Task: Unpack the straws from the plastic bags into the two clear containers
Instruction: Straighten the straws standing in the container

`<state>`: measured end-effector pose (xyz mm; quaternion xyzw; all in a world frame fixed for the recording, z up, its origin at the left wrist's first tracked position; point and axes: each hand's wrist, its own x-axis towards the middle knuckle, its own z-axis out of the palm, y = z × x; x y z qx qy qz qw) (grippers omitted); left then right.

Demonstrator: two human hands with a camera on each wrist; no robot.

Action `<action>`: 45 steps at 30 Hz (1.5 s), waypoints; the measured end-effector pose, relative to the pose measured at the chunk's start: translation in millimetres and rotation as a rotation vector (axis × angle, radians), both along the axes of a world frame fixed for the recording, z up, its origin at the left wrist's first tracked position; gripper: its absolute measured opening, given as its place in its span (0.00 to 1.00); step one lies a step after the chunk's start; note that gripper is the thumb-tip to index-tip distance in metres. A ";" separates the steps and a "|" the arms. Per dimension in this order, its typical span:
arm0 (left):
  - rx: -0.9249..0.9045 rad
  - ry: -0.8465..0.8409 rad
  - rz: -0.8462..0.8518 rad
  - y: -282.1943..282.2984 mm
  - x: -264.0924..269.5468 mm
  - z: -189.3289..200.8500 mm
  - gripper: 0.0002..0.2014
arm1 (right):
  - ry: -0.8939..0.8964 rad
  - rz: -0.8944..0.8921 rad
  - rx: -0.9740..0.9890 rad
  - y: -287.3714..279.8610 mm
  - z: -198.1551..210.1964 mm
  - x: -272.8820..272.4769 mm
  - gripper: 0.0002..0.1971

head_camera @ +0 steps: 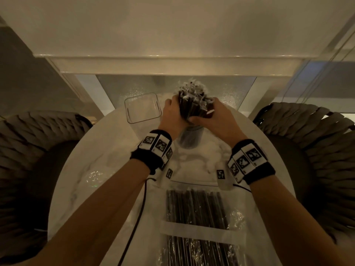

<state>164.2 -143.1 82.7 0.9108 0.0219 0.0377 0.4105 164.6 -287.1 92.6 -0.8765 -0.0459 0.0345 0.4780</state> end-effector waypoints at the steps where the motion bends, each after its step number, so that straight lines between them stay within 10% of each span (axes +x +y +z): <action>1: 0.023 0.024 -0.019 -0.4 5.7 -0.7 0.38 | -0.032 0.009 -0.064 4.1 -0.3 2.8 0.28; 6: -0.031 0.088 -0.139 6.0 20.2 10.0 0.36 | -0.056 0.097 -0.271 -0.9 12.5 15.4 0.14; 15: 0.089 0.162 -0.298 26.5 37.5 39.8 0.22 | -0.002 0.043 0.085 -28.1 37.0 26.7 0.29; 20: -0.044 -0.002 -0.079 25.3 21.2 31.2 0.26 | 0.090 0.047 0.194 -34.5 30.8 25.8 0.31; 31: -0.270 0.120 -0.079 -10.6 5.0 -18.9 0.73 | 0.044 0.052 0.262 -18.0 16.7 18.1 0.18; 35: -0.258 0.060 0.055 -14.7 3.3 -12.1 0.60 | -0.018 -0.038 0.281 -23.1 8.3 23.3 0.15; 41: 0.052 0.098 0.015 -2.3 13.5 -13.9 0.34 | 0.107 0.055 0.155 -24.6 -1.5 38.4 0.40; 45: 0.050 0.070 -0.061 8.3 18.7 14.7 0.18 | 0.003 0.192 -0.074 -20.5 9.7 48.1 0.22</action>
